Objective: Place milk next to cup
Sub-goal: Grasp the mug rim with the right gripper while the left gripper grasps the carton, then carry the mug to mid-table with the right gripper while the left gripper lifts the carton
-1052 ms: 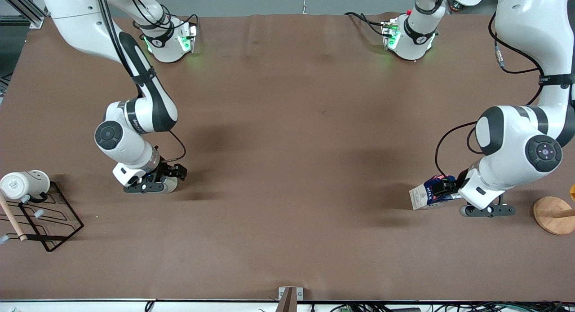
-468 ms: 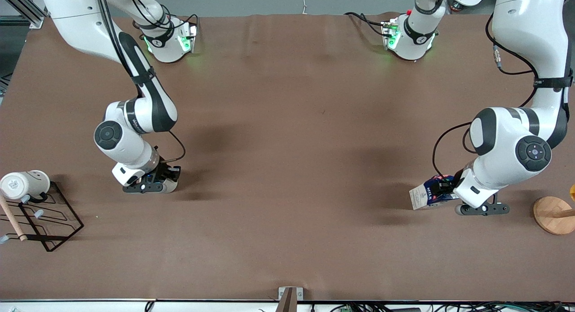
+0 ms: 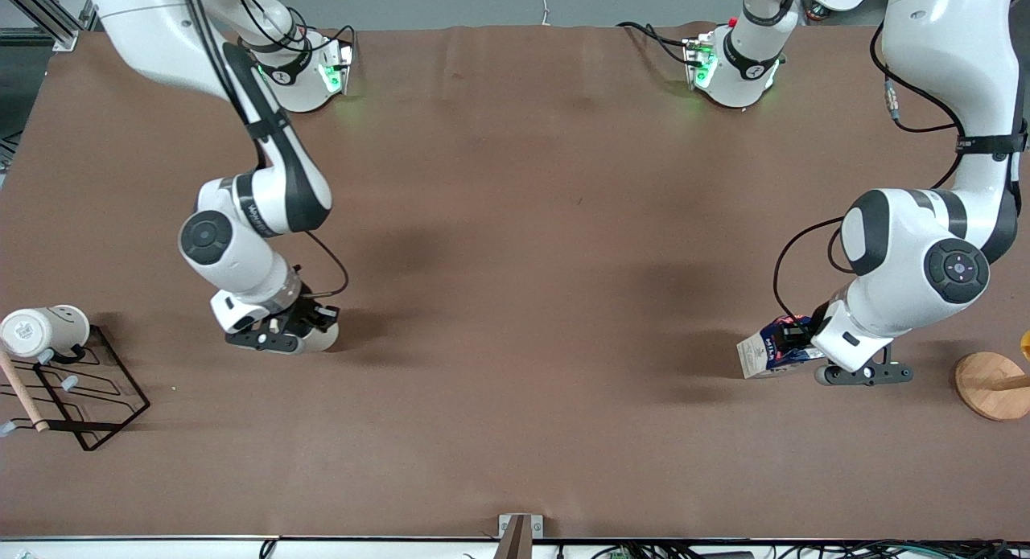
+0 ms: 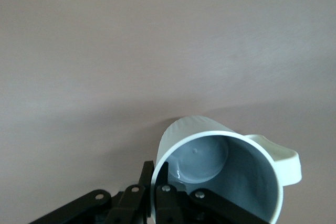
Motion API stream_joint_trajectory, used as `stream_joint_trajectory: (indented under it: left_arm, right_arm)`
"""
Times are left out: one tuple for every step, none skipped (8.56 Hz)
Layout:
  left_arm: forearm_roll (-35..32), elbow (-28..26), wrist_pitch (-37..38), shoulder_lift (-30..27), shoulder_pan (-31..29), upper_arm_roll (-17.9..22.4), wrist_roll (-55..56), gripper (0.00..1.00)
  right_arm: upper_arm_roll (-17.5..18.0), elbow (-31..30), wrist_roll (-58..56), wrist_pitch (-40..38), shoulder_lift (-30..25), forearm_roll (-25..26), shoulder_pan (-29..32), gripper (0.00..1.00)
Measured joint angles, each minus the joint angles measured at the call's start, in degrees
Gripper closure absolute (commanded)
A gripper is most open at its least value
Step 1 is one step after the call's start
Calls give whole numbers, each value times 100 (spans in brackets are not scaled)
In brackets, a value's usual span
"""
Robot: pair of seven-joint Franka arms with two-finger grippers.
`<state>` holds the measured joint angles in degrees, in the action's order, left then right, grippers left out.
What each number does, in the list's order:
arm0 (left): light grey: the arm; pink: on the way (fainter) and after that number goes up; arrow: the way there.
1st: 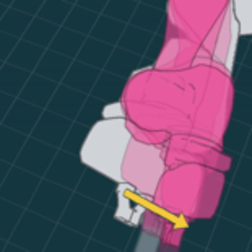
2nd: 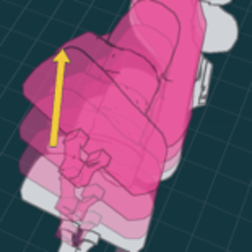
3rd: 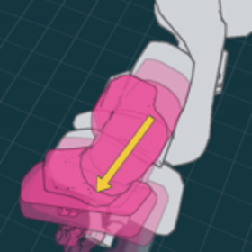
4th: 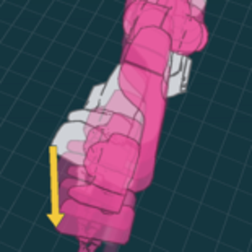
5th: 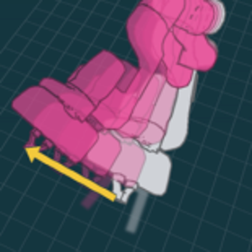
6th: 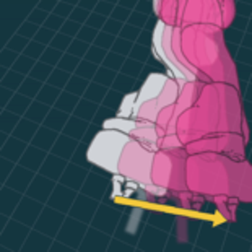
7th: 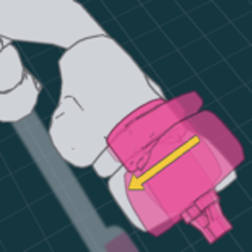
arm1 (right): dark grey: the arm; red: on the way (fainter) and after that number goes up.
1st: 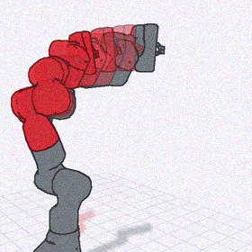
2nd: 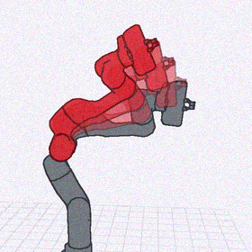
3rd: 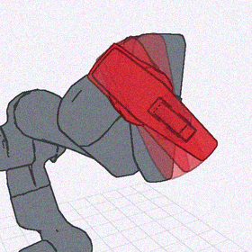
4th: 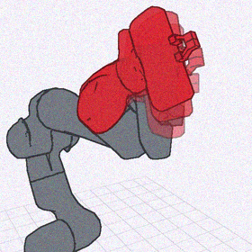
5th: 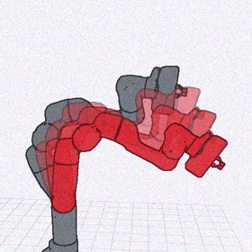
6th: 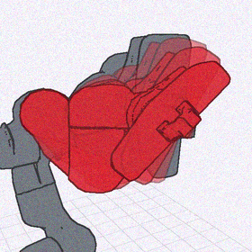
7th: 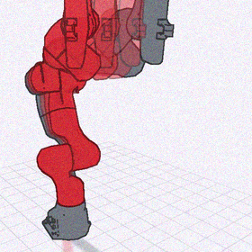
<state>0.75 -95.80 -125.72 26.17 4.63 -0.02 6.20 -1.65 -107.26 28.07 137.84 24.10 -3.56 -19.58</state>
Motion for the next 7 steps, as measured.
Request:
stream_joint_trajectory:
  left_arm:
    - [0,19,1,-108,-9,-53,43,54]
    - [0,22,5,-189,-6,-124,75,55]
    - [0,25,8,-244,-5,-185,111,56]
    - [0,27,56,-286,-4,-227,169,56]
    - [0,29,140,-339,-16,-304,192,56]
    - [1,36,259,-407,-22,-427,211,56]
    - [24,40,461,-495,-22,-561,243,56]
  right_arm:
    - [13,377,810,-226,-13,3,-495,100]
    - [23,717,1410,-368,-1,3,-1005,100]
    - [28,1024,1945,-390,154,4,-1577,100]
    - [20,1367,2244,-389,484,6,-1982,100]
    - [2,1786,2380,-373,945,7,-2266,100]
    - [-19,2223,2433,-363,1413,7,-2397,100]
    - [-26,2553,2438,-360,1738,7,-2426,100]
